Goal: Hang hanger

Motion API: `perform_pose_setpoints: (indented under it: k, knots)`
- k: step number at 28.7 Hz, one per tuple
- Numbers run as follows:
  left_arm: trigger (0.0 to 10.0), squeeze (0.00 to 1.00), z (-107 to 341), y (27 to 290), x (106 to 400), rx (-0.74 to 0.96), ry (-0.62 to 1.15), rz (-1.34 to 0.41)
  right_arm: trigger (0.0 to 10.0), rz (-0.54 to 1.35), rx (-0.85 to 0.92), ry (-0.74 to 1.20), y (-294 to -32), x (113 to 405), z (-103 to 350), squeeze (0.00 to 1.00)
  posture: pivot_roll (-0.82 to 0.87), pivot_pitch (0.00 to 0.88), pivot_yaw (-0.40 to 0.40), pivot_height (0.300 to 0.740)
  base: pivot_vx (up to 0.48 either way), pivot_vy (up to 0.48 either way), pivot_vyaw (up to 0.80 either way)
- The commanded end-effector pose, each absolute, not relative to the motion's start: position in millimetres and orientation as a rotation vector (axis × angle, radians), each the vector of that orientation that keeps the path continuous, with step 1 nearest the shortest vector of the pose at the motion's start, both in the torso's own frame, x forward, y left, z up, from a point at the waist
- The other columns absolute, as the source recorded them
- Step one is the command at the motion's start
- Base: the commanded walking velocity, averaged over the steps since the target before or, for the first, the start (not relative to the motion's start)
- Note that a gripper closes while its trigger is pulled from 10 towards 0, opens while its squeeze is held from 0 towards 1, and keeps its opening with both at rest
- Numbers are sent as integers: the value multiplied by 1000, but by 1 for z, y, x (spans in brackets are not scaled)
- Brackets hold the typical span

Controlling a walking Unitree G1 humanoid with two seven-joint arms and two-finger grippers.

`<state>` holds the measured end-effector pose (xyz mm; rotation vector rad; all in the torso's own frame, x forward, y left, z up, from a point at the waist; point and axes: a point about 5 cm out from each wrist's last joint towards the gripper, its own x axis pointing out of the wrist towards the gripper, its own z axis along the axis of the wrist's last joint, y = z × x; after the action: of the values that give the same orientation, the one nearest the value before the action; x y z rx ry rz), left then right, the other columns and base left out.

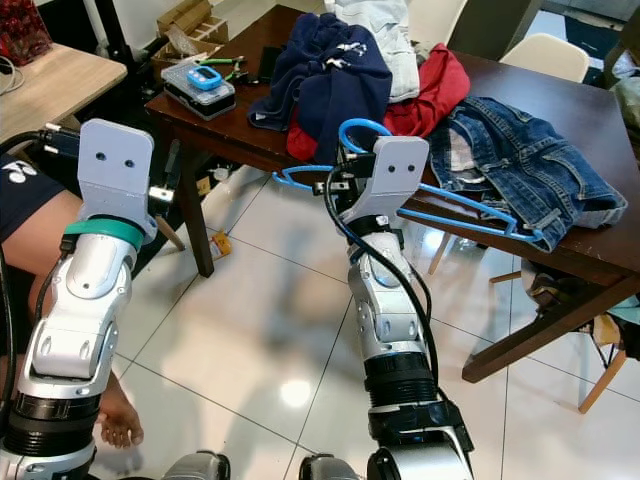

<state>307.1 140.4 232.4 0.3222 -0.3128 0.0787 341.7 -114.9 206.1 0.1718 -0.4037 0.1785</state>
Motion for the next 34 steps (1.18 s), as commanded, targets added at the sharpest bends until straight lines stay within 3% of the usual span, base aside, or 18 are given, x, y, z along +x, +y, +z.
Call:
perform_pose_setpoints:
  k: [1,10,24,34]
  knots:
    - [10000,0,230,139,307,313,-297,71,10000,172,175,-404,-116,340,204,0,125,37,22,740,0,0,0]
    - [10000,0,221,133,304,369,-276,24,10000,169,172,-397,-116,340,202,0,127,41,24,740,0,0,0]
    - [10000,0,225,137,304,265,-282,52,10000,175,167,-394,-115,341,202,0,127,43,14,740,0,0,0]
    - [10000,0,227,146,306,261,-283,106,10000,175,165,-395,-115,341,202,0,126,41,14,740,433,0,0]
